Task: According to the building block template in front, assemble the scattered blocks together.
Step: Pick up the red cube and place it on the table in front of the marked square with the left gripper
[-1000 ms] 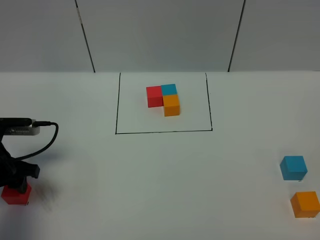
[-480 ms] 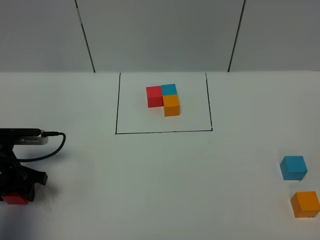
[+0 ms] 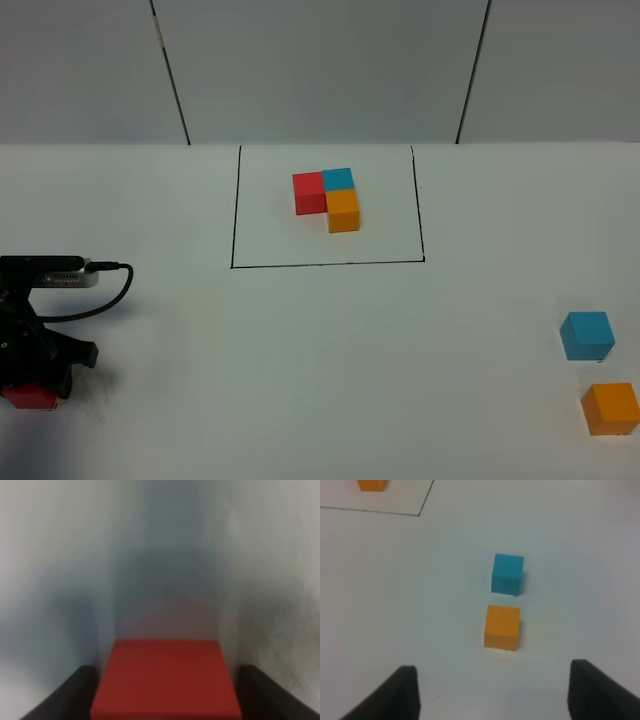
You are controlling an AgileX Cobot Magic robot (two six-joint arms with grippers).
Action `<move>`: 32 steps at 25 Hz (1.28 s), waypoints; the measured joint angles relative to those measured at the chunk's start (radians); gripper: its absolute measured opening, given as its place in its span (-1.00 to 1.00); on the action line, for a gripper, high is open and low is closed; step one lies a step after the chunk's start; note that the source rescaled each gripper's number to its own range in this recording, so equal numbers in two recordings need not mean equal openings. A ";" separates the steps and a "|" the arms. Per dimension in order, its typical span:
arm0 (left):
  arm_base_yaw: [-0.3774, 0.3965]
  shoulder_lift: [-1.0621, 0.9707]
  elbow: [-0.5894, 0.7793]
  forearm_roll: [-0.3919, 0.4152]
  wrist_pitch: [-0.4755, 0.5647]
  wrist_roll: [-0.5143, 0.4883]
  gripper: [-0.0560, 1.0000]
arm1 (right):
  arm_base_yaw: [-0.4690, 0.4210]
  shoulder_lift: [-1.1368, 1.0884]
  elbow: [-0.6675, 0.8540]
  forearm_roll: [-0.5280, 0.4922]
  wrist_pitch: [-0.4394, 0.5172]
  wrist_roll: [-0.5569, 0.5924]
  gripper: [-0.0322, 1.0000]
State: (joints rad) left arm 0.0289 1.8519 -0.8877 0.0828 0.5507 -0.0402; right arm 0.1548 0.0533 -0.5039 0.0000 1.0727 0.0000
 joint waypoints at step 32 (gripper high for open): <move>0.000 -0.077 0.000 -0.002 0.042 0.000 -0.89 | 0.000 0.000 0.000 0.000 0.000 0.000 -0.28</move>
State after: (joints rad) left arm 0.0289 1.7750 -0.8877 0.0805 0.5924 -0.0402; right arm 0.1548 0.0533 -0.5039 0.0000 1.0727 0.0000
